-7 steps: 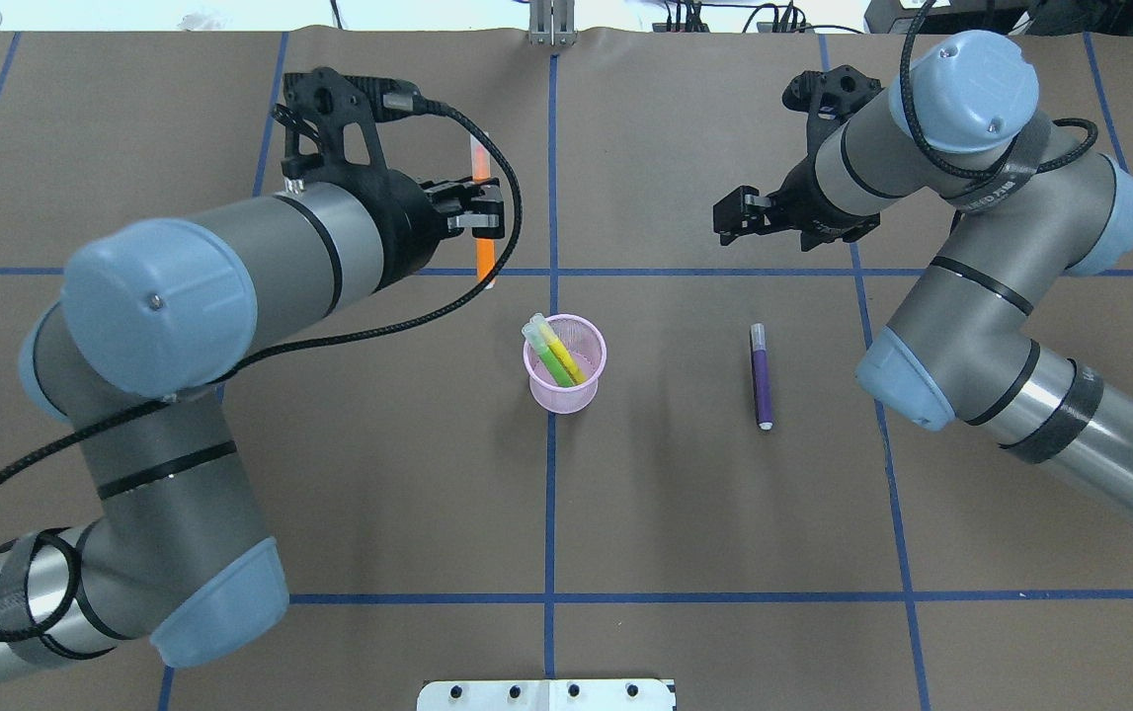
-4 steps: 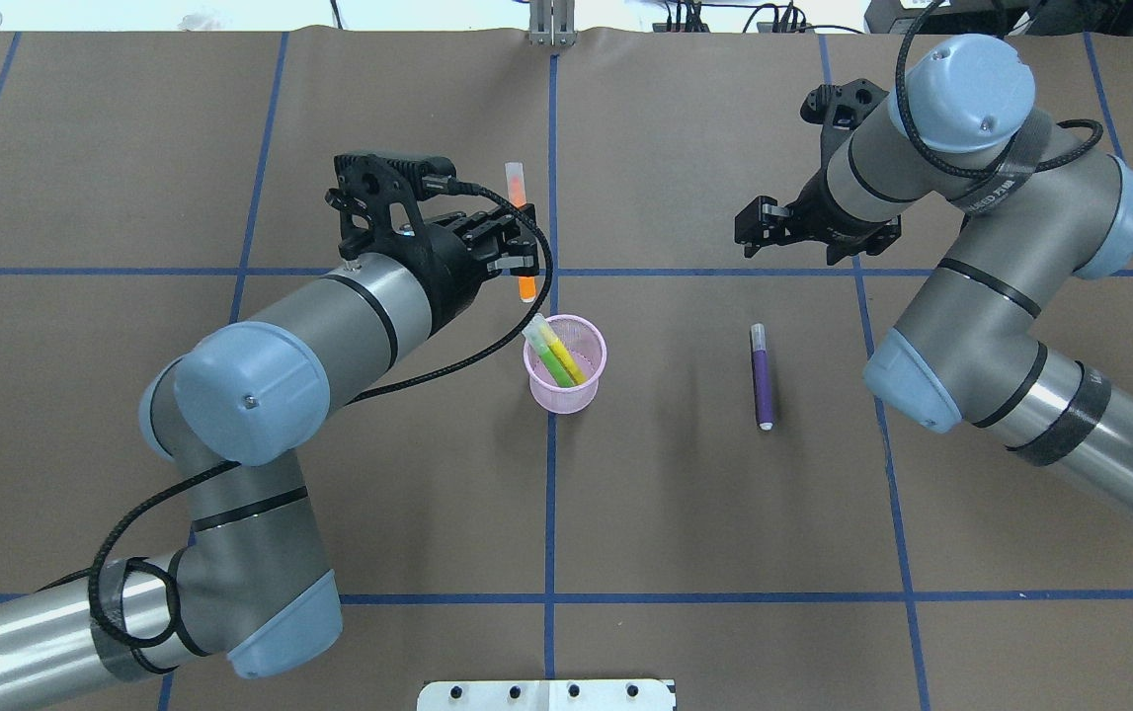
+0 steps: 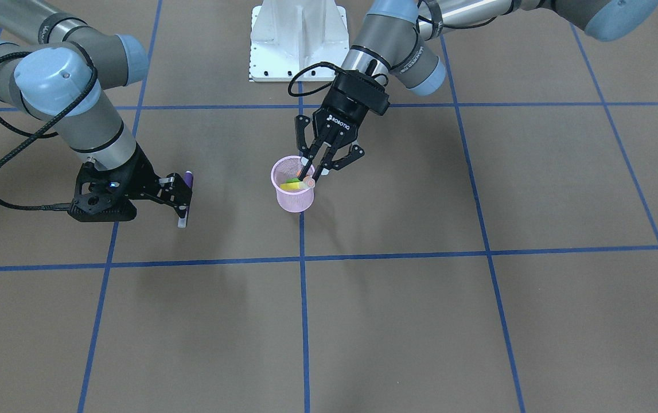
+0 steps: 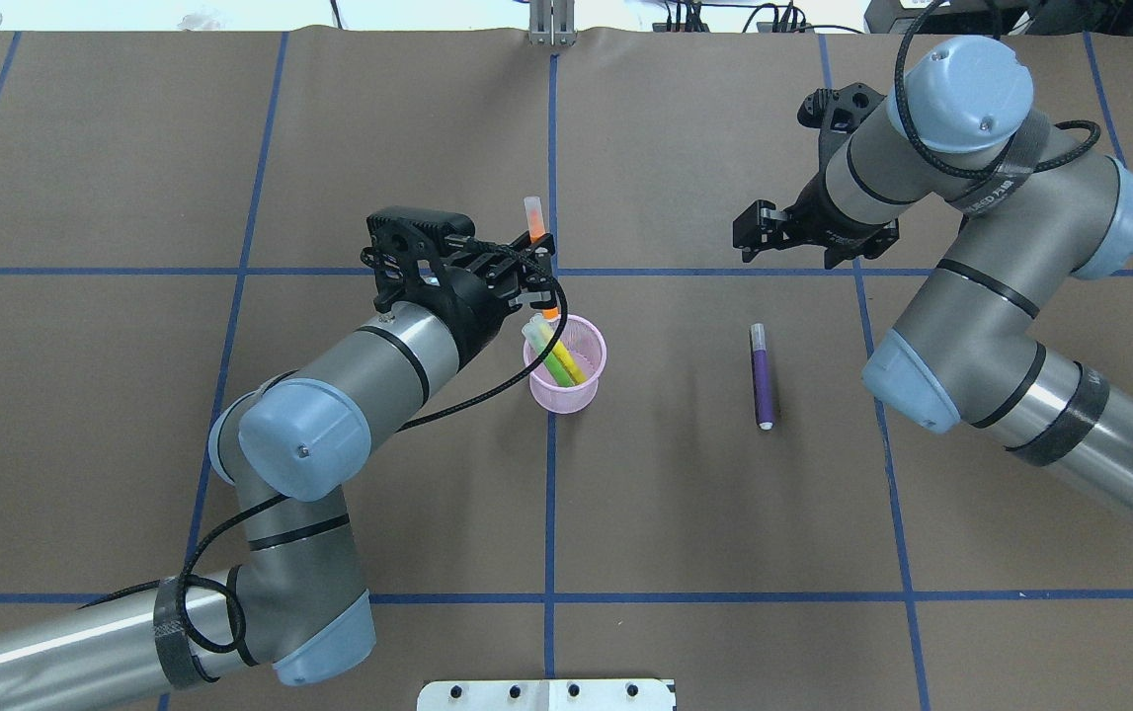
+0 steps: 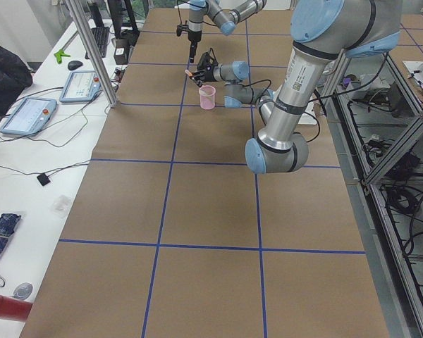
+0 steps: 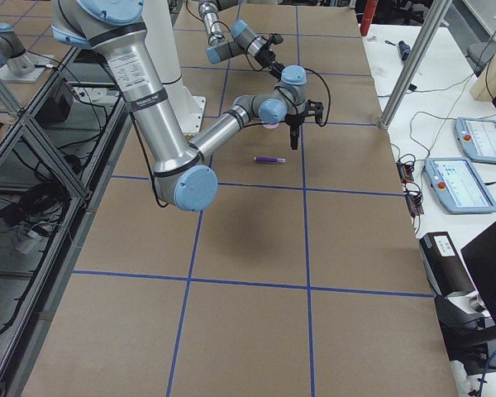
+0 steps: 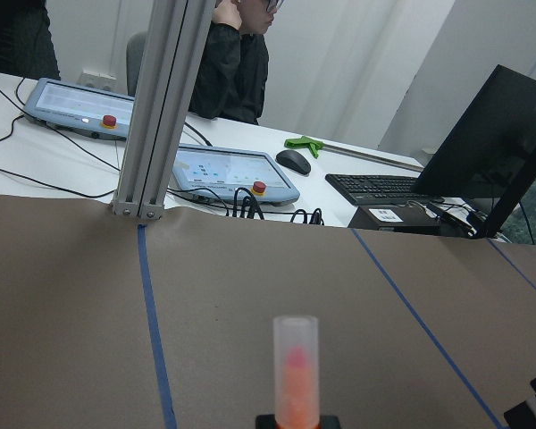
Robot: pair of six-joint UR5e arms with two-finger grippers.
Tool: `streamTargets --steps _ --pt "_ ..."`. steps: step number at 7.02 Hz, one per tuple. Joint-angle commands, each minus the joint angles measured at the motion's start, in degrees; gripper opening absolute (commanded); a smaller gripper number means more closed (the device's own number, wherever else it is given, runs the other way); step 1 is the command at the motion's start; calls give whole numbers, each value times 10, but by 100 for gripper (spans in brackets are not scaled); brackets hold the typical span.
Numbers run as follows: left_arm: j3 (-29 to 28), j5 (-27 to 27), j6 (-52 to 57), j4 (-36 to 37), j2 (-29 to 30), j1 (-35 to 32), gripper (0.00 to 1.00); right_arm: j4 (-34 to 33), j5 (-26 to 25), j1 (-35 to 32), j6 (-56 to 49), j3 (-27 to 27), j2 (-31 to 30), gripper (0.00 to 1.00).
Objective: Collect pens into pen holder
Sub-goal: 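Carry orange marker over cup with left gripper while right hovers above purple marker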
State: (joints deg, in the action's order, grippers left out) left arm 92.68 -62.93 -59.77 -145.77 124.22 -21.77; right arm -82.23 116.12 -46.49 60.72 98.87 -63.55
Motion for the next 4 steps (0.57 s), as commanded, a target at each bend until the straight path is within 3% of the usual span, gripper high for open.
streamTargets --steps 1,4 --pt "-3 5 0 -1 8 21 0 0 1 14 1 -4 0 99" --pt "-28 10 0 0 24 25 0 21 -5 38 -2 -36 1 99"
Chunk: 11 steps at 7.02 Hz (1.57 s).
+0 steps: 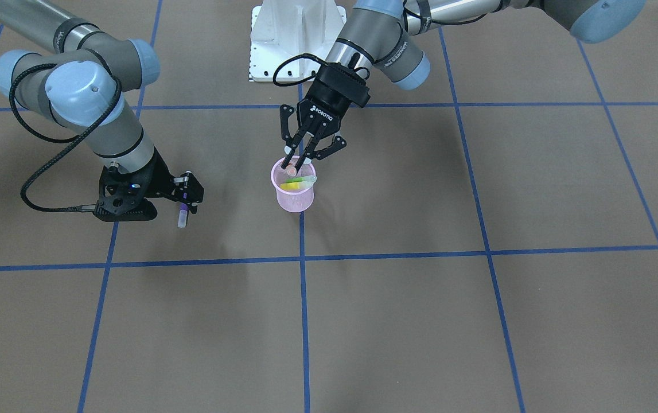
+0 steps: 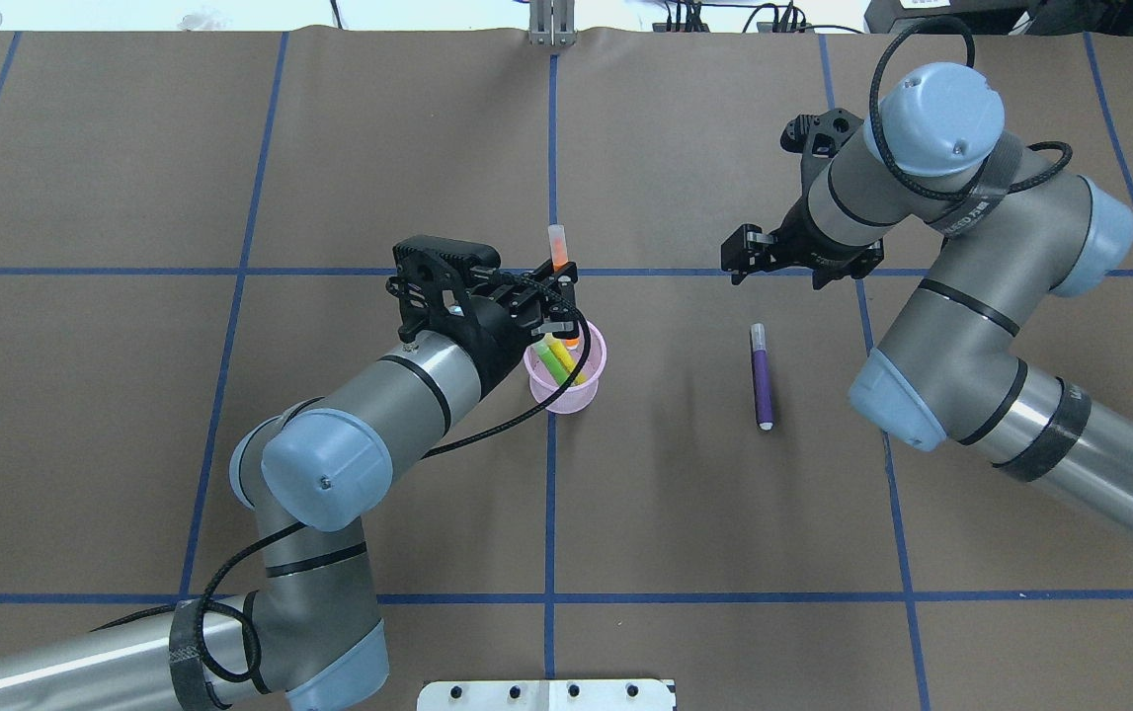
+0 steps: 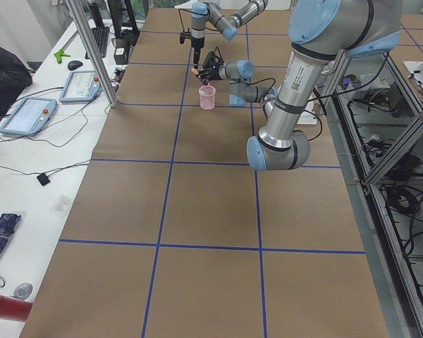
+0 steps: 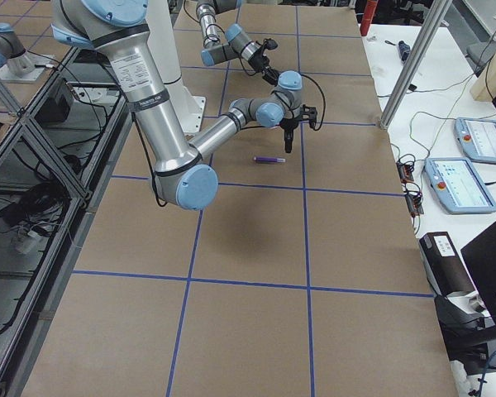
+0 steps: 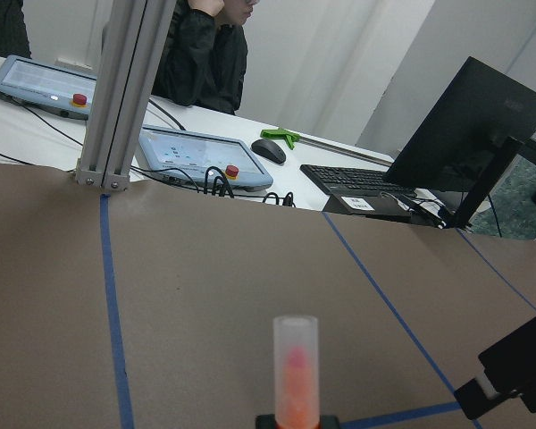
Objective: Collect pens into pen holder
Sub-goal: 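Carry orange marker over cup with left gripper while right hovers above purple marker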
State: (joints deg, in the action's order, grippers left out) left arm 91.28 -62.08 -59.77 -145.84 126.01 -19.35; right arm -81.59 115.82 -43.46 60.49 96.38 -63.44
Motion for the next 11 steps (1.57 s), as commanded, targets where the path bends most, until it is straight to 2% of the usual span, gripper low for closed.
streamTargets --steps 1,5,6,8,9,10,11 --pt "-18 1 7 -1 6 0 0 24 -2 13 3 -18 0 99" --pt "-28 -2 13 -2 9 2 0 37 -2 15 7 -36 0 99" --pt "-29 -3 13 -2 8 3 6 37 -2 15 8 -36 0 99" --pt "-40 -2 14 -2 7 3 8 37 -2 15 8 -37 0 99" --pt "-42 -3 12 -2 8 4 26 37 -2 15 7 -37 -1 99" --pt "-40 -3 11 -2 9 4 76 37 -2 15 8 -37 0 99" --pt "-35 -1 10 -3 10 4 99 37 -2 15 8 -36 0 99"
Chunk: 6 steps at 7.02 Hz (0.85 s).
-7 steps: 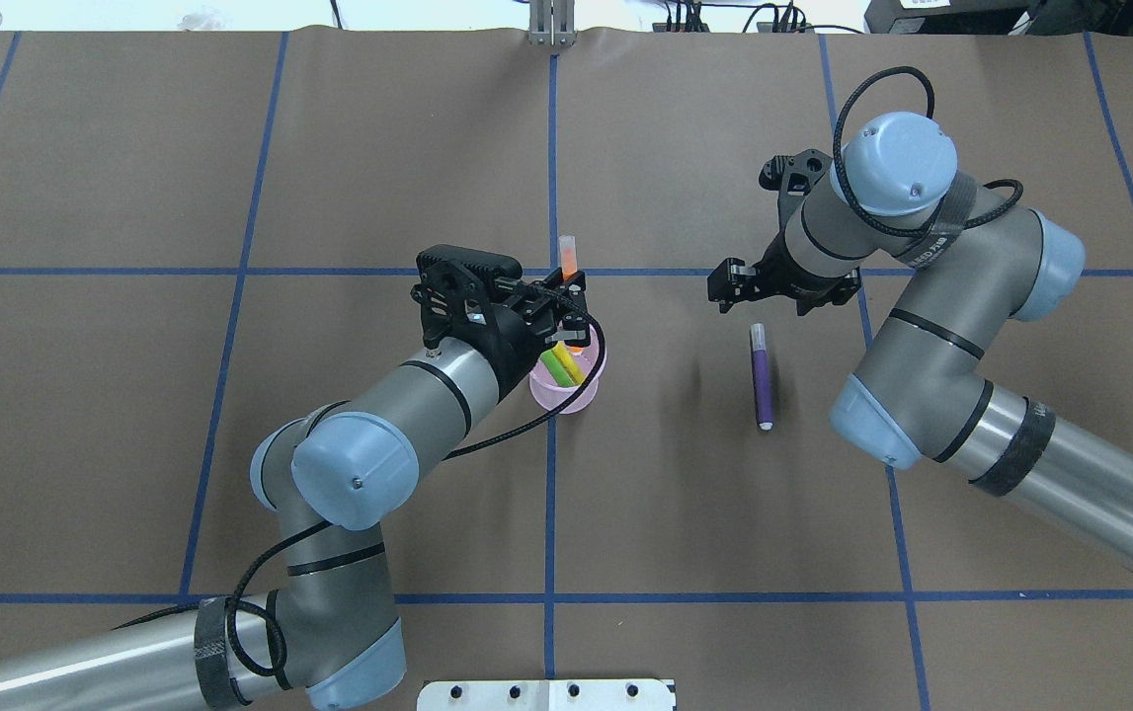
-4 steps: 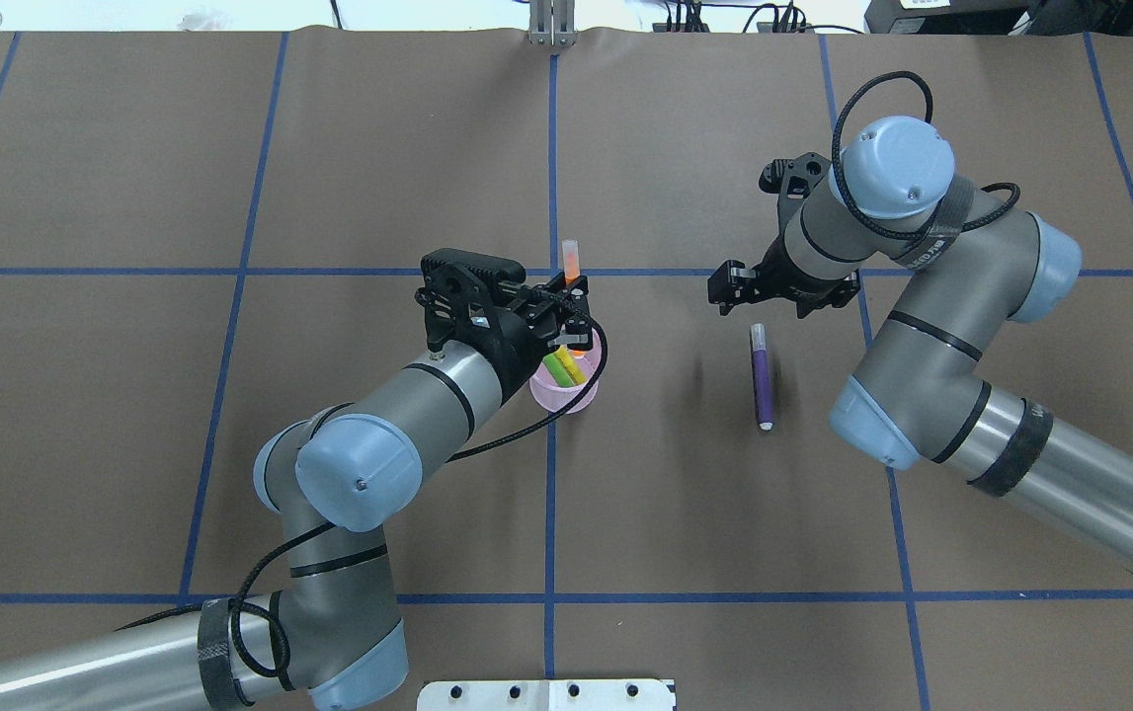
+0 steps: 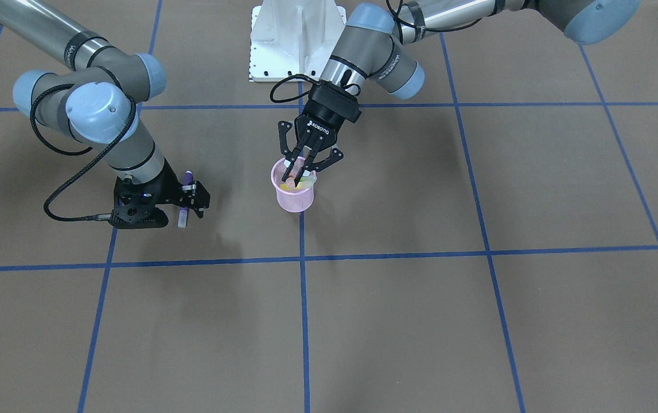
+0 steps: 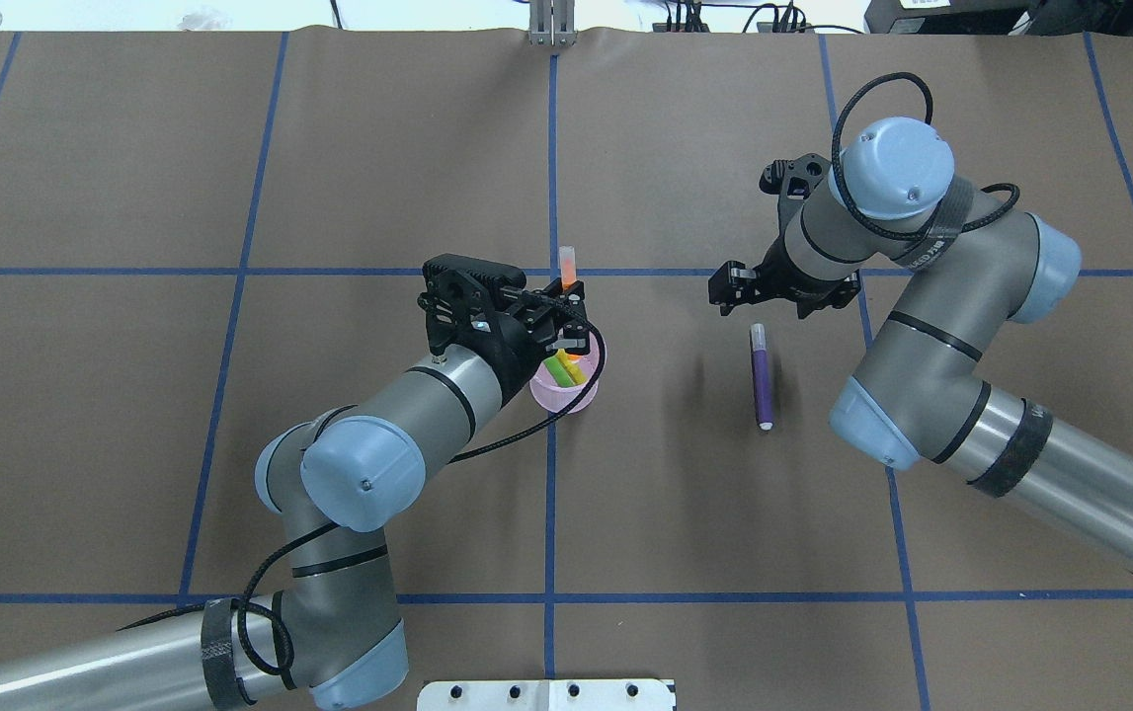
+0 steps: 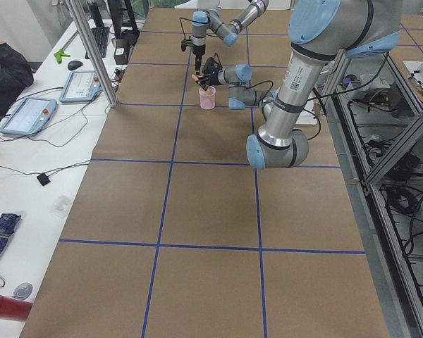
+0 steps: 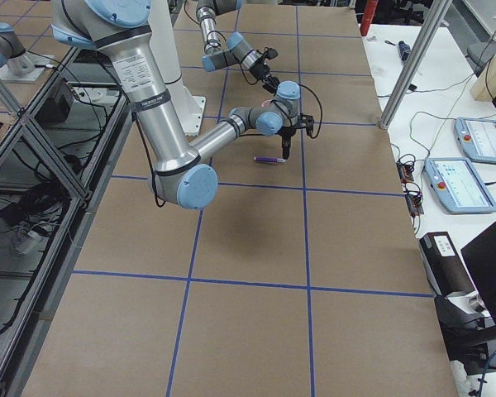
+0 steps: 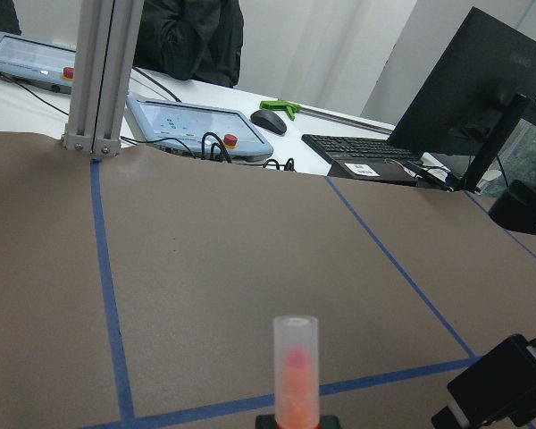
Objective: Collect pens into pen holder
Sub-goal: 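Open the left gripper to drop the orange marker into the cup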
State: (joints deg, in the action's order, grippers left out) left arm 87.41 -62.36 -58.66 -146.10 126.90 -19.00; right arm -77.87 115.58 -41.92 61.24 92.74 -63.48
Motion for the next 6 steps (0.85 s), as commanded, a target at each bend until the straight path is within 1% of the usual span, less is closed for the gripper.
streamTargets --steps 1,3,5,6 --pt "16 -2 -4 0 5 0 100 0 0 -1 0 0 0 99" --pt "48 -4 -1 7 6 0 99 0 0 2 0 -1 0 99" --pt "53 -9 2 8 6 -14 99 0 0 10 0 -16 1 99" --pt "57 -37 -3 26 7 -35 99 0 0 12 0 -23 2 99"
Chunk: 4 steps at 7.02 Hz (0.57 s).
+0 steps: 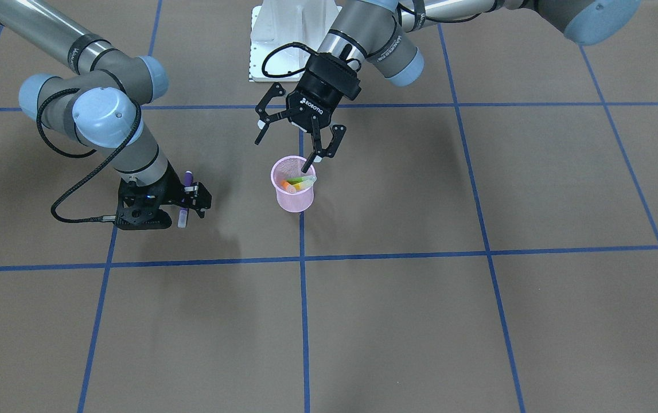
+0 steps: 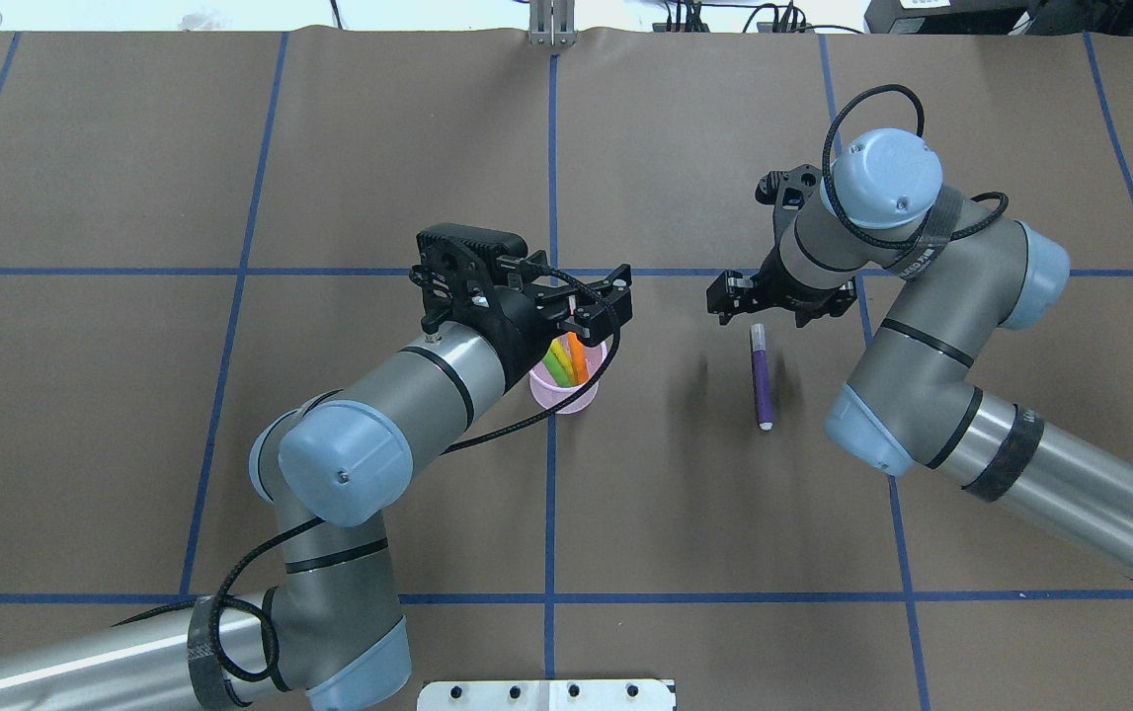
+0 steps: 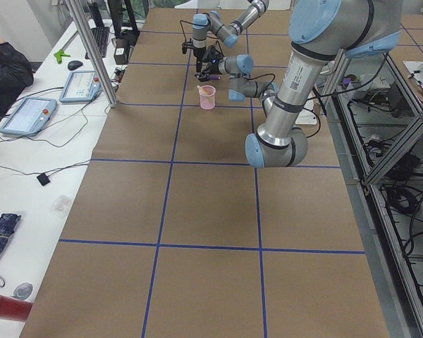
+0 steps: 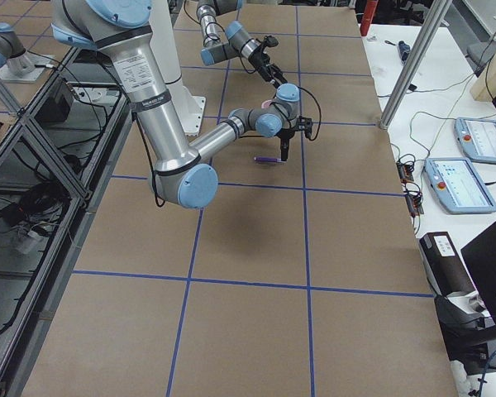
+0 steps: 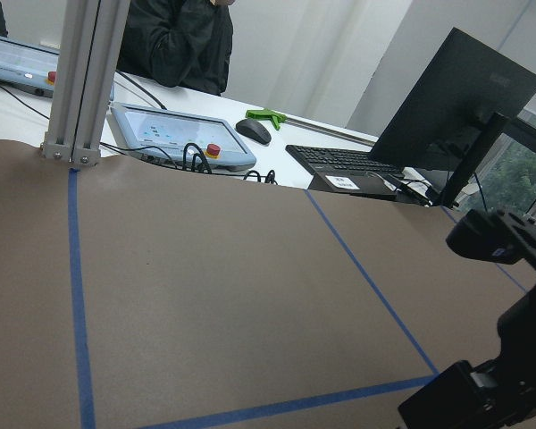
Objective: Collect pens into pen holder
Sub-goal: 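Open the left gripper to drop the orange marker into the cup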
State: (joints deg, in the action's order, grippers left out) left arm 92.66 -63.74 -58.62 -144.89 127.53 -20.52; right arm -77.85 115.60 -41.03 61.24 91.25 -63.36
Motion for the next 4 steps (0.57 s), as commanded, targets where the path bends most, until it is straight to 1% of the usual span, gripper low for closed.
streamTargets --steps 1,2,3,4 --pt "6 -54 -6 35 2 -39 99 0 2 4 1 -9 1 99" --pt "5 -69 -8 38 2 -52 99 0 4 5 2 -17 1 99" --pt "6 -117 -42 66 1 -78 99 -1 6 5 2 -17 2 99" --pt "14 -198 -52 126 1 -116 99 0 6 5 2 -17 1 99"
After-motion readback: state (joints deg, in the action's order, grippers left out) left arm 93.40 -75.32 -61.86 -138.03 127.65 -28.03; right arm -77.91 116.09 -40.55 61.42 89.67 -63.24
